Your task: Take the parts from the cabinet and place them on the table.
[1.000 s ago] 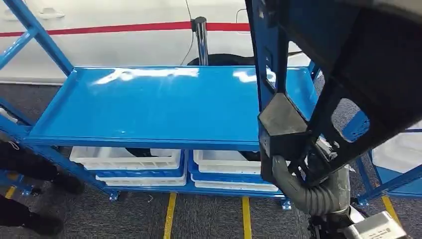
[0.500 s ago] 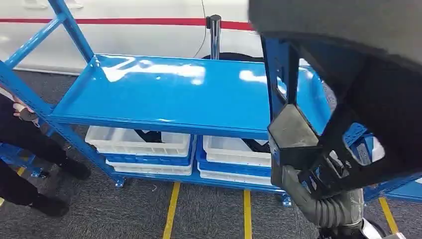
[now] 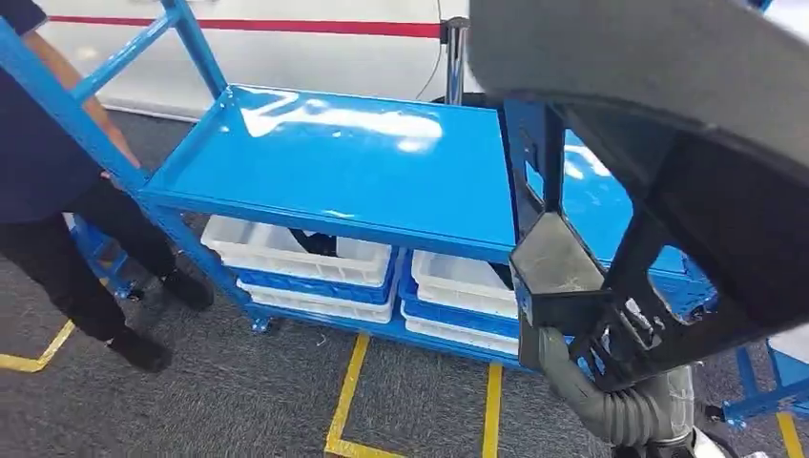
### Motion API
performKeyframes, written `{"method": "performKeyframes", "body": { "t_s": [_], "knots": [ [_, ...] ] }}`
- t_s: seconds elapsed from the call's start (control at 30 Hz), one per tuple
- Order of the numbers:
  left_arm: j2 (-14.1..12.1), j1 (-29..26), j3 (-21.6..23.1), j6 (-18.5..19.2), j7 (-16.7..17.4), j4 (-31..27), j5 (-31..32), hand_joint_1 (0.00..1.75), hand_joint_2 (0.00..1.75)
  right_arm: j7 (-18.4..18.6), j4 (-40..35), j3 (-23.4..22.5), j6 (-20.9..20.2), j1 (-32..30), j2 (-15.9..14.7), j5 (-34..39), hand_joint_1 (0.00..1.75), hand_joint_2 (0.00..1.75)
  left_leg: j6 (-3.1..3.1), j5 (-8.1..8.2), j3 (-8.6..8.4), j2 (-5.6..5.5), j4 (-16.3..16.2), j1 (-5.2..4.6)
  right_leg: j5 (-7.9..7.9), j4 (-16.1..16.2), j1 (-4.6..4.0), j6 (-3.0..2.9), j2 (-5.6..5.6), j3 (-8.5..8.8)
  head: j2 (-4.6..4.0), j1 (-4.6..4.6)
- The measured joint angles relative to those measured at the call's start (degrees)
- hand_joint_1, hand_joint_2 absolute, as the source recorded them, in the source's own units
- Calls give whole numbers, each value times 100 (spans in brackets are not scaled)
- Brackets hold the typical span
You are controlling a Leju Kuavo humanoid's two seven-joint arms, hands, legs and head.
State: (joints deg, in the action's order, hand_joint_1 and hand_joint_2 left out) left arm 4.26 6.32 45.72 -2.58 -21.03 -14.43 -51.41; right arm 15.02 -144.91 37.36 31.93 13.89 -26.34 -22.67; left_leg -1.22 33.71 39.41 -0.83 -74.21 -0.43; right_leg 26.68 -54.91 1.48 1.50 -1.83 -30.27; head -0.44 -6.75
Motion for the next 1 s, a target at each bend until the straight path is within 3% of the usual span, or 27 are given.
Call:
{"method": "performKeyframes", "body": {
  "t_s": [0.03,0.07,0.1,0.13,0.17,0.27,0.3,0.33,0.37,0.4,0.43,0.47,0.5,0.53,0.57,0.6,0.63,0.67,0.7,0.8,0.83,0.87,0.9,0.97,1.0],
  "knots": [
    [0,-22,0,2,2,0,-4,0,175,0,2,-5,0,-27,-2,18,175,175,-3,-118,-70,10,134,12,0,0,-9,0,-55,4,0,-2],
    [2,-40,0,7,2,0,-18,0,175,-2,2,-9,0,-44,-2,64,175,175,-27,-329,-265,34,519,12,0,1,-19,1,-104,10,0,0],
    [2,-53,0,9,2,2,-20,0,175,-13,0,-20,0,-53,-2,129,175,175,-70,-599,-573,94,1114,-4,0,5,-35,1,-150,22,0,-2],
    [0,-56,0,9,2,4,-24,0,175,-28,0,-35,0,-68,-2,186,175,175,-165,-826,-892,296,1719,-51,0,12,-45,3,-199,38,0,0],
    [-2,-49,0,9,4,9,-26,0,175,-48,0,-55,0,-97,-2,230,175,175,-246,-788,-1029,580,2048,-124,8,4,-56,15,-250,41,0,-2],
    [9,-79,0,-4,61,15,-41,0,175,-129,2,-77,7,-153,-2,348,175,175,-274,-821,-956,430,2039,-158,6,14,-68,74,-425,35,0,2],
    [9,-96,0,-9,74,17,-42,0,175,-164,0,-79,11,-150,0,350,175,175,-309,-863,-961,359,2090,-143,4,32,-74,109,-490,67,2,0],
    [11,-119,0,-13,88,20,-42,0,175,-177,-7,-101,24,-169,-2,359,175,175,-308,-929,-1038,313,2158,-69,79,-21,-51,154,-310,53,0,0],
    [11,-105,0,-20,88,24,-42,0,175,-192,-7,-107,35,-180,-2,372,175,175,-323,-946,-1025,233,2163,-70,239,-224,-50,170,-21,-29,0,9],
    [11,-89,0,-33,88,24,-46,0,175,-238,-7,-110,48,-199,-2,385,175,175,-347,-962,-1011,184,2158,-68,497,-652,-45,170,99,-224,0,18],
    [24,-86,0,-35,88,24,-46,0,175,-247,-7,-114,50,-224,-2,425,175,175,-352,-966,-1010,121,2158,-70,723,-1142,-47,179,150,-448,2,26],
    [26,-85,0,-41,87,24,-50,0,175,-254,-5,-114,57,-248,-2,444,175,175,-356,-968,-1002,52,2155,-74,885,-1603,-50,188,163,-667,0,31],
    [24,-90,0,-55,85,24,-66,0,175,-286,-5,-116,65,-266,-2,472,175,175,-355,-969,-1002,-19,2152,-74,905,-1865,-47,195,164,-803,0,31],
    [22,-94,0,-76,85,26,-91,0,175,-325,-5,-118,83,-280,-2,505,175,175,-355,-968,-1011,-90,2148,-69,778,-1799,-41,208,164,-791,0,31],
    [22,-93,0,-127,85,31,-118,0,175,-370,-5,-134,105,-286,-2,551,175,175,-352,-966,-1021,-167,2137,-62,534,-1469,-24,222,167,-649,0,31],
    [22,-86,0,-231,90,31,-116,0,175,-415,-5,-151,133,-301,-2,601,175,175,-338,-956,-1026,-241,2111,-50,238,-952,1,243,195,-411,0,31],
    [22,-72,0,-337,120,31,-116,0,175,-453,-5,-162,162,-324,-2,624,175,175,-301,-930,-1016,-303,2064,-37,-6,-445,35,273,299,-184,0,33],
    [18,-62,0,-462,184,33,-114,0,175,-485,-5,-179,188,-367,-2,659,175,175,-252,-895,-956,-358,2000,-53,8,-189,79,299,561,-67,0,35],
    [13,-42,2,-591,289,35,-92,0,175,-509,-9,-212,199,-407,-4,658,175,175,-231,-861,-871,-422,1885,-64,42,-133,83,234,606,-86,2,35],
    [9,-94,17,-811,496,46,-46,0,175,-520,-9,-287,210,-530,-4,632,175,175,-170,-903,-800,-561,1900,-38,31,-162,44,139,428,-130,2,35],
    [-15,-107,22,-857,534,61,-33,0,175,-511,-9,-319,210,-556,-4,617,175,175,-152,-861,-776,-539,1866,-17,19,-150,80,106,348,-123,2,46],
    [-6,-114,39,-879,536,61,-15,0,175,-505,-11,-346,210,-593,-11,617,175,175,-102,-734,-704,-276,1686,-49,19,-146,72,84,317,-118,2,37],
    [-6,-100,48,-892,536,61,-18,0,175,-501,-11,-376,210,-637,-15,610,175,175,-44,-514,-503,-107,1268,-22,25,-147,68,65,251,-121,2,33],
    [-7,-84,48,-911,536,63,-42,0,175,-490,-24,-422,210,-691,-15,610,175,175,19,-120,-19,-7,277,23,36,-148,56,43,120,-122,2,35],
    [-6,-88,48,-911,536,63,-39,0,175,-490,-24,-435,210,-698,-20,610,175,175,27,-67,133,2,-10,35,39,-148,56,42,69,-119,2,33]
  ]
}}
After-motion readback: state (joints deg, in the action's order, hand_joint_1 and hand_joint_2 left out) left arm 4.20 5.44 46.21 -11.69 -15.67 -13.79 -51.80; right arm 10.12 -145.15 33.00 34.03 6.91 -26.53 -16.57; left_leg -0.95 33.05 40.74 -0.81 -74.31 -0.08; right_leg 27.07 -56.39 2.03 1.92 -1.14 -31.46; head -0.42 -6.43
